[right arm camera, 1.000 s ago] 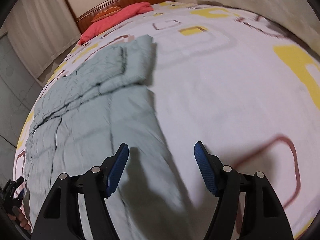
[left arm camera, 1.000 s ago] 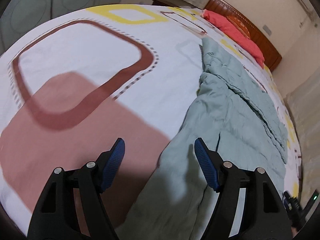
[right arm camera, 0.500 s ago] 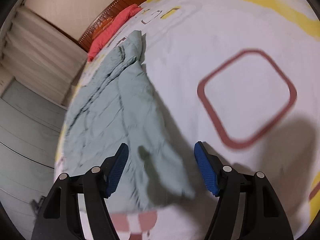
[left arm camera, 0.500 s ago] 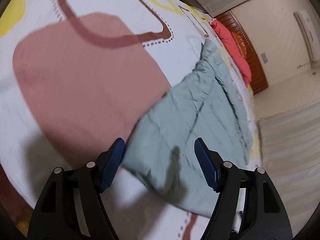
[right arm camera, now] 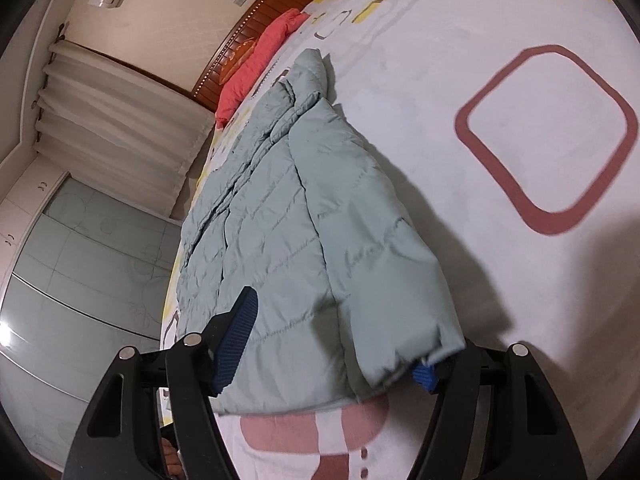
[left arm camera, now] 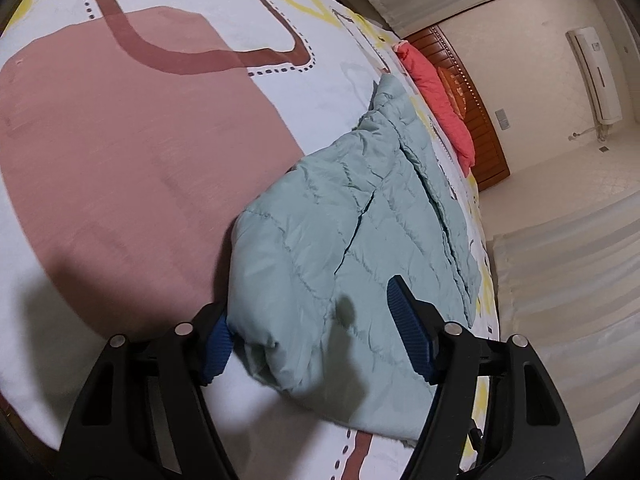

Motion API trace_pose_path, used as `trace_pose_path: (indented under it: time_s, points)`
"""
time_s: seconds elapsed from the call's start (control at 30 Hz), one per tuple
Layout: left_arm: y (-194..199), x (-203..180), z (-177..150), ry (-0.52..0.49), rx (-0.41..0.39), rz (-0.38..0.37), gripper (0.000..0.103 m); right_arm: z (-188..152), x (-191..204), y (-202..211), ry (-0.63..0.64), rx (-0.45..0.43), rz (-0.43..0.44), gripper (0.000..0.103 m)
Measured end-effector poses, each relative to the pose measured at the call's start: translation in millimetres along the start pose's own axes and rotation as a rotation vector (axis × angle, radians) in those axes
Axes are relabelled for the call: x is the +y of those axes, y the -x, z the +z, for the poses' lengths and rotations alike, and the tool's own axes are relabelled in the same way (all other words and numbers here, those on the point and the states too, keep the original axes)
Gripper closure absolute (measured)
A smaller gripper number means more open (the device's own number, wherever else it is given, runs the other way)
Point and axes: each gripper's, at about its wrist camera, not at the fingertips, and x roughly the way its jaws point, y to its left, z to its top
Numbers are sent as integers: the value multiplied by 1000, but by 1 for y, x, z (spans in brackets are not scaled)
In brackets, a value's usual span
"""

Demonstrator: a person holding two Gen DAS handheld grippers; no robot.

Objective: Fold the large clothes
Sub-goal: 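Grasp the jacket side with the left tool while the right tool grasps the hem, folding lengthwise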

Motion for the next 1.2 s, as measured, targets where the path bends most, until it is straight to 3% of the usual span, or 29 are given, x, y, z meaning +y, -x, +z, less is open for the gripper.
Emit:
trace_pose_path:
  time_s: [0.2, 0.5, 0.73, 0.87, 0.93, 1.0, 1.1, 1.2]
  points:
    - [-4, 1, 0, 5, 24, -25, 55, 1, -3, -4, 5, -9, -23, 54]
    - [13, 0, -20, 19, 68, -13, 52, -2, -4, -1, -3, 5, -7, 54]
    - [-5, 8, -2, 90, 42, -38, 52, -5, -7, 3, -19, 3, 5, 54]
    - [-11, 5, 4, 48, 39, -41, 85, -4, -9, 4, -33, -14, -6, 54]
    - [-13, 8, 7, 67, 45, -50, 90, -4, -6, 4, -17, -19, -15, 66]
    - [-11, 9, 10, 68, 38, -75, 95, -1, -3, 1, 8, -15, -23, 87]
    - [-6, 4, 15, 47, 22, -87, 97, 2, -2, 2, 19, -28, -32, 96]
    - [3, -5, 18, 17, 4, -110, 98, 5, 4, 8, 39, -52, -20, 99]
